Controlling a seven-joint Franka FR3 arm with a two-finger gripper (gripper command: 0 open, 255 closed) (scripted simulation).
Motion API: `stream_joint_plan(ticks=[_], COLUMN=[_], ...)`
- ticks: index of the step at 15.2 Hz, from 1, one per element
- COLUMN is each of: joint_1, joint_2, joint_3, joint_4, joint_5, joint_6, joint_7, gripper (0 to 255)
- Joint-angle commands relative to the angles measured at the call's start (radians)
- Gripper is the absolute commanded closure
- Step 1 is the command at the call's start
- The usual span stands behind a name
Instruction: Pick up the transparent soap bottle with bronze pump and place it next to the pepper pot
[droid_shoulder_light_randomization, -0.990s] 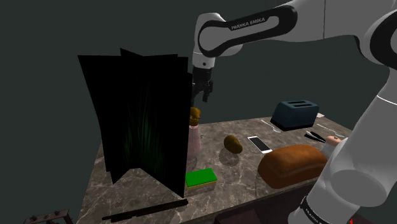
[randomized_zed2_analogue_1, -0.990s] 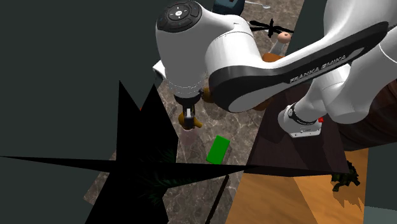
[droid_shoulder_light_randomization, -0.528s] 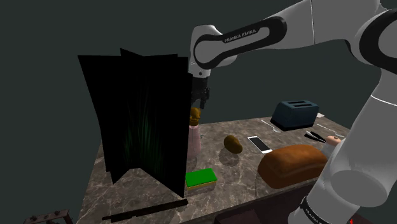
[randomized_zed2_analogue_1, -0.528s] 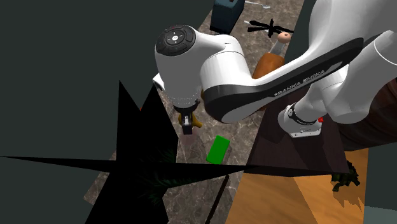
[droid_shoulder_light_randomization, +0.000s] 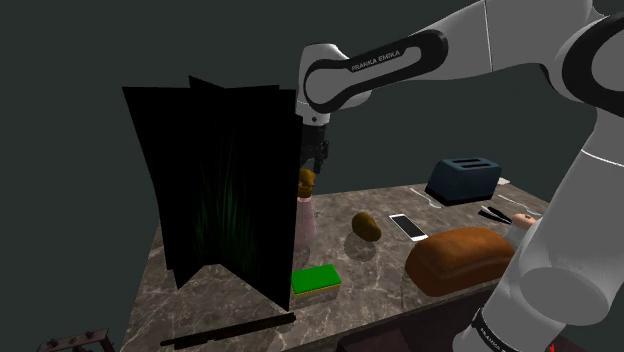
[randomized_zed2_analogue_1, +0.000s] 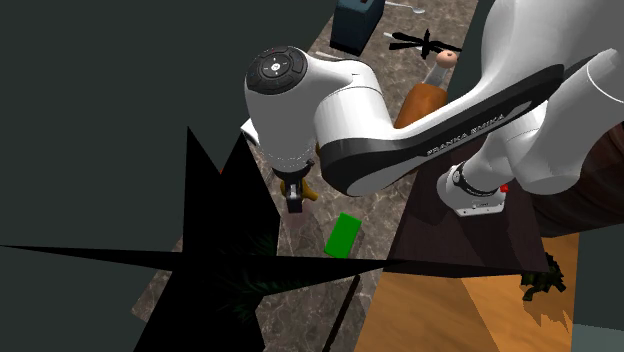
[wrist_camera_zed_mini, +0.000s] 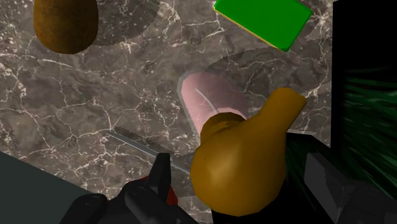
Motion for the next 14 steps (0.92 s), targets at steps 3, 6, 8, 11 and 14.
stream_joint_plan(ticks=[3, 6, 8, 11, 14], joint_1=[0.000, 0.000, 0.000, 0.000, 0.000], joint_2=[0.000, 0.000, 0.000, 0.000, -0.010], joint_3=[0.000, 0.000, 0.000, 0.000, 0.000], joint_4=[0.000, 0.000, 0.000, 0.000, 0.029], joint_5=[0.000, 0.000, 0.000, 0.000, 0.001], joint_6=[0.000, 0.000, 0.000, 0.000, -0.039], joint_7=[0.000, 0.000, 0.000, 0.000, 0.000], gripper=[255, 255, 255, 255, 255])
